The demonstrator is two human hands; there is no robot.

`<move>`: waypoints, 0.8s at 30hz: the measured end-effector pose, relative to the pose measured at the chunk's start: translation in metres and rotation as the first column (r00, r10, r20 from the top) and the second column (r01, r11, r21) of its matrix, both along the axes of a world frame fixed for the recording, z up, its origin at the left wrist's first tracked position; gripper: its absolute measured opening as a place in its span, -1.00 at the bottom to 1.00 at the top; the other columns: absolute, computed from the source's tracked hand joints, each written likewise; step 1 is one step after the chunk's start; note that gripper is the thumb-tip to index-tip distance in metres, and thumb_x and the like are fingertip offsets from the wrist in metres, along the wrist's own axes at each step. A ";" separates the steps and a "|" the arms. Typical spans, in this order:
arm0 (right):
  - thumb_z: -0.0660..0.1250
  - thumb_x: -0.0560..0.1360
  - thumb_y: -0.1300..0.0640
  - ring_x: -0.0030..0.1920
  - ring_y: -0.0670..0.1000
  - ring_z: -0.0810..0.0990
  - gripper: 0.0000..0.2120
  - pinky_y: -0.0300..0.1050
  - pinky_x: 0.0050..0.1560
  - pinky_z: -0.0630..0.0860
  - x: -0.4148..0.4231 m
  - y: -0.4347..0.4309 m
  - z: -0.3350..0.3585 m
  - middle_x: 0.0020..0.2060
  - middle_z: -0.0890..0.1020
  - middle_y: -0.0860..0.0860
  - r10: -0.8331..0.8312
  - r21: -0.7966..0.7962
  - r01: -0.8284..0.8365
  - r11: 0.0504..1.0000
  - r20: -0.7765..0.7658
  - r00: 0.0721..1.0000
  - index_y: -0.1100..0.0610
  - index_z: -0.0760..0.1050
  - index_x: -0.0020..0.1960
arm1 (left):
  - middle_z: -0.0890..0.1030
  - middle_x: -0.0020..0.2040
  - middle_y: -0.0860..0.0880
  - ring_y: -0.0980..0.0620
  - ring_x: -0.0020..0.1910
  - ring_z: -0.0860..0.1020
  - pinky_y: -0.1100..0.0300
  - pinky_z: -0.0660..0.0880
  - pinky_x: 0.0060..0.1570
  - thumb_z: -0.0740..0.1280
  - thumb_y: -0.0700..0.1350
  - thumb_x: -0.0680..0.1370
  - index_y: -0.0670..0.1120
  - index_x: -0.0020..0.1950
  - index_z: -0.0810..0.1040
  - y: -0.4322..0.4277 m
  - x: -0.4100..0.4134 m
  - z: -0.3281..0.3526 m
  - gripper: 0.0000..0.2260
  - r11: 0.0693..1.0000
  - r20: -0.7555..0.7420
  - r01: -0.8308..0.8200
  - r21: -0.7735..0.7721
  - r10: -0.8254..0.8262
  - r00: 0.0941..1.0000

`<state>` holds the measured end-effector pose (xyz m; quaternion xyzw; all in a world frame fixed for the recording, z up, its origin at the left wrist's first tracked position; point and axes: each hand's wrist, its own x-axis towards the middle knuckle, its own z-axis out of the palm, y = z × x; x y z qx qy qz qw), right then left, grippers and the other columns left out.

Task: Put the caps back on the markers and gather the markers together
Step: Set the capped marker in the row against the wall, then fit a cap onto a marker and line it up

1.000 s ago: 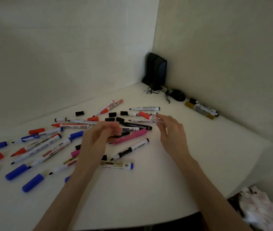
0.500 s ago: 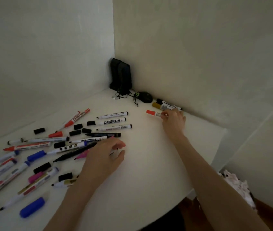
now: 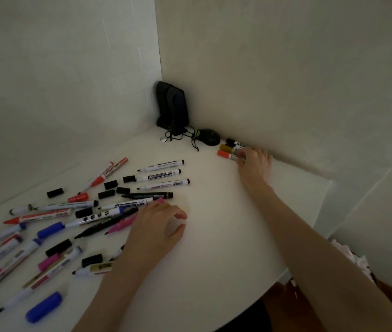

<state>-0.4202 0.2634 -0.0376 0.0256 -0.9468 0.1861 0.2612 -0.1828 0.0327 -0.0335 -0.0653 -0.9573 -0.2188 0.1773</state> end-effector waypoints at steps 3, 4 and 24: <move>0.37 0.54 0.07 0.14 0.17 0.50 -0.81 0.04 0.19 0.35 -0.004 0.000 0.001 0.05 0.61 0.09 -0.006 0.021 0.006 1.000 0.002 1.000 0.04 0.61 0.14 | 0.61 -0.09 0.21 0.09 0.00 0.57 -0.03 0.48 0.18 0.35 0.07 0.45 0.15 -0.05 0.57 0.001 0.000 0.001 -0.89 1.000 0.014 -0.003 -0.001 0.003 1.000; 0.37 0.54 0.07 0.14 0.17 0.50 -0.81 0.04 0.19 0.35 -0.005 0.000 0.002 0.05 0.61 0.09 -0.004 0.018 0.004 1.000 0.006 1.000 0.04 0.61 0.14 | 0.62 -0.08 0.20 0.08 0.01 0.57 -0.03 0.49 0.18 0.37 0.06 0.45 0.14 -0.05 0.57 0.001 0.000 0.001 -0.89 1.000 0.021 -0.006 0.001 0.006 1.000; 0.40 0.50 0.17 0.18 0.11 0.50 -0.80 0.02 0.23 0.44 0.050 -0.040 0.008 0.08 0.57 0.03 0.296 -0.064 -0.303 0.951 -0.099 0.950 0.05 0.60 0.12 | 0.62 -0.06 0.20 0.19 -0.04 0.54 0.21 0.49 0.05 0.41 -0.10 0.51 0.07 0.00 0.62 -0.014 0.020 0.020 -0.90 0.990 -0.084 -0.051 0.134 0.063 0.994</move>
